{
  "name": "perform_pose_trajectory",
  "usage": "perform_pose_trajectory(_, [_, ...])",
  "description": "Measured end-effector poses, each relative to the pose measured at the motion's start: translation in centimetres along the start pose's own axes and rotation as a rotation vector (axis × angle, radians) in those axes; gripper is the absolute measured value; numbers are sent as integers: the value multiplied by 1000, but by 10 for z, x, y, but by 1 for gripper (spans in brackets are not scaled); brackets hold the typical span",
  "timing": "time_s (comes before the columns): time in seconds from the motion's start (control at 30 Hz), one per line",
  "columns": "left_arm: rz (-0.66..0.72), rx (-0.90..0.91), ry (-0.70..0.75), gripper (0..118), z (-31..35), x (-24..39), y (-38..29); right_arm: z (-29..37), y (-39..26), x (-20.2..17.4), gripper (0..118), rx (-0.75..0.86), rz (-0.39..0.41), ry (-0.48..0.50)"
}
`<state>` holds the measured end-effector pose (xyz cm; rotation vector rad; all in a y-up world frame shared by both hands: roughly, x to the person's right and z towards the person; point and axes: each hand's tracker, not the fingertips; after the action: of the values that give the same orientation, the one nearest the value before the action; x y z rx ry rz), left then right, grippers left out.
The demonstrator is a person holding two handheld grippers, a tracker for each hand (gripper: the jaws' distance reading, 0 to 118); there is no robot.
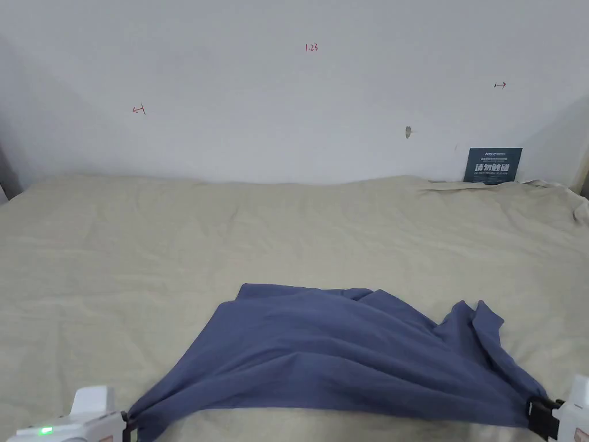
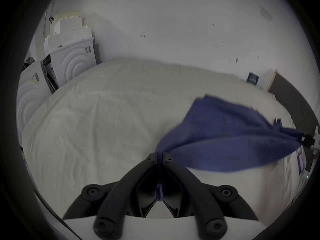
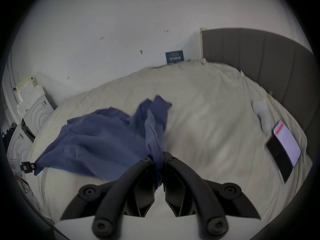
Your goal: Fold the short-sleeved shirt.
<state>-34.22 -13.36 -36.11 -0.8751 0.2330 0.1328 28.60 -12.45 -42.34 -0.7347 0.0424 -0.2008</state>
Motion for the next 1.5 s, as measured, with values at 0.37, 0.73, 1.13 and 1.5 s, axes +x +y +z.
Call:
perform_pose_trajectory(0.37, [-4,-7,-11,1,67,-27,-53,75,-54,6,5,-15,-32,22])
perform_pose_trajectory(0.73, [6,-53,45,1,97,-57,-104,115,-98,23,5,-75,-26,-10])
perform_pose_trajectory(1.13, [-1,-143,112,2,61,-44,-122,74,-122,23,5,-180,62,-120])
perform_pose_trajectory(1.5, [132,-55,36,110,95,-46,-98,113,-97,6,88,-83,77,-130])
